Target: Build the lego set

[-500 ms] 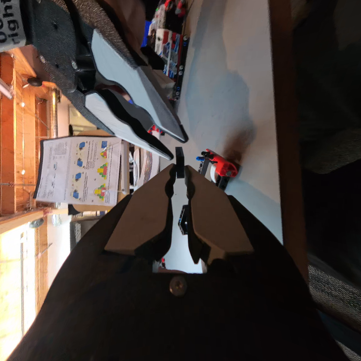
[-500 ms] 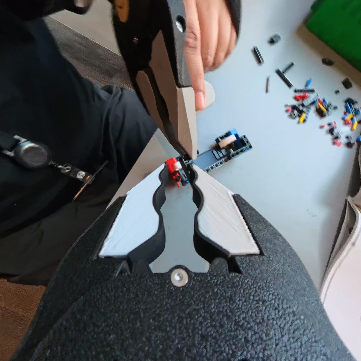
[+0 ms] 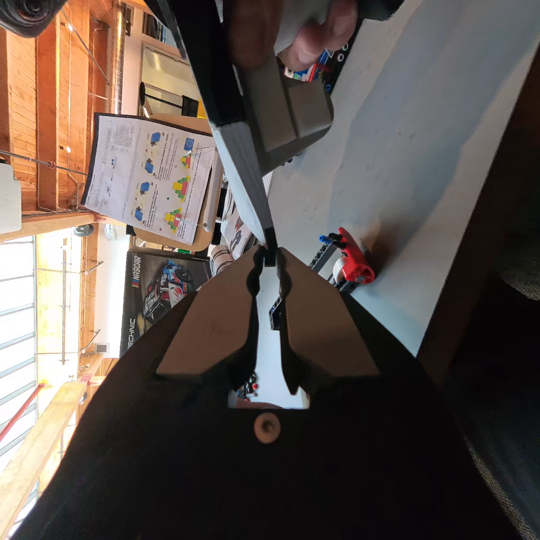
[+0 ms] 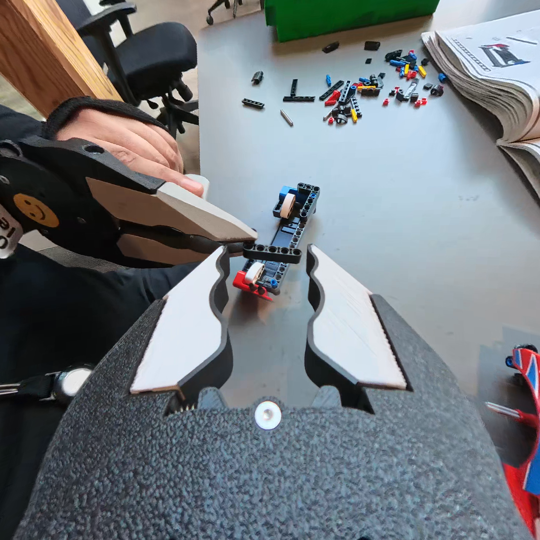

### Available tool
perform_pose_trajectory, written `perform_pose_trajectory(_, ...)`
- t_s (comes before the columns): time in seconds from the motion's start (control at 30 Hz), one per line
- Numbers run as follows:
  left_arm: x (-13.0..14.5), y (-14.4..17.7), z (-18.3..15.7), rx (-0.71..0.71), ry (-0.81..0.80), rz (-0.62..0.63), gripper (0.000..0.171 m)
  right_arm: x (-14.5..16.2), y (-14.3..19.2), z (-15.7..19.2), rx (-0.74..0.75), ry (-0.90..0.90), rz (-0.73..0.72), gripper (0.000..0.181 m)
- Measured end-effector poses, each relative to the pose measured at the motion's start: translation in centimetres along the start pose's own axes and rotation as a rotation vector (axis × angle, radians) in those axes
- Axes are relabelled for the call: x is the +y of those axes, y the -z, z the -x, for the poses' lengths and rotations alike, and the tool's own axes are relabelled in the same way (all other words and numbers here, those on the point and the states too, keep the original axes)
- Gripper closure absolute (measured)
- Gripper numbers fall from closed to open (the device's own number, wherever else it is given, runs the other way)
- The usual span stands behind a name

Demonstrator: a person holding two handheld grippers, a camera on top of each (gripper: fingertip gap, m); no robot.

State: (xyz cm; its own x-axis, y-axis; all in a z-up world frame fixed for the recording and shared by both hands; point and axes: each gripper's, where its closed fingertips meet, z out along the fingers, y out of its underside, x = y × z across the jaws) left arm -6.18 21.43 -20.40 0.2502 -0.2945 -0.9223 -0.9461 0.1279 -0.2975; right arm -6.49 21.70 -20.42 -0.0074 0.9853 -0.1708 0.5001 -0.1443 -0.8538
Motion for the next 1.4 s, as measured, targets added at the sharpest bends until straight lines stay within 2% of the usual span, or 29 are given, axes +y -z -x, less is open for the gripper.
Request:
perform_pose_trajectory(0.07,-0.3,0.4,-0.2,0.000,-0.005,-0.029,0.166,0.1,-0.1,0.2,-0.019,0.008,0.001,0.128)
perform_pose_trajectory(0.17,-0.9,1.1,-0.4,-0.032,-0.042,-0.082,0.166,0.4,-0.1,1.1,-0.111,0.033,0.005,0.139)
perform_pose_trajectory(0.3,-1.7,1.9,0.2,-0.083,-0.055,-0.148,0.167,0.1,0.3,1.3,-0.195,-0.045,-0.016,0.133)
perform_pose_trajectory(0.37,-1.6,1.9,0.3,-0.084,-0.046,-0.144,0.166,-0.1,0.3,1.6,-0.211,-0.035,-0.031,0.141)
perform_pose_trajectory(0.47,-1.9,1.9,0.0,-0.075,-0.057,-0.173,0.166,0.1,0.5,1.7,-0.196,0.081,-0.027,0.141)
perform_pose_trajectory(0.63,-3.3,2.3,-1.1,-0.044,-0.125,-0.250,0.166,0.8,1.1,2.7,-0.288,0.330,-0.018,0.140)
perform_pose_trajectory(0.83,-4.5,2.7,-2.3,0.002,-0.181,-0.334,0.166,1.9,1.5,3.7,-0.387,0.472,0.010,0.138)
perform_pose_trajectory(0.93,-4.4,2.7,-2.5,0.039,-0.126,-0.351,0.166,1.8,1.5,3.7,-0.353,0.528,0.039,0.138)
perform_pose_trajectory(1.1,-4.9,3.5,-2.1,0.067,-0.079,-0.449,0.166,1.4,1.7,4.2,-0.414,0.542,0.044,0.139)
perform_pose_trajectory(1.23,-4.5,3.0,-1.7,0.054,-0.062,-0.444,0.165,1.1,1.5,3.6,-0.451,0.481,0.047,0.141)
perform_pose_trajectory(1.4,-3.8,2.5,-1.5,0.097,0.108,-0.419,0.164,0.9,1.0,2.8,-0.405,0.456,0.029,0.141)
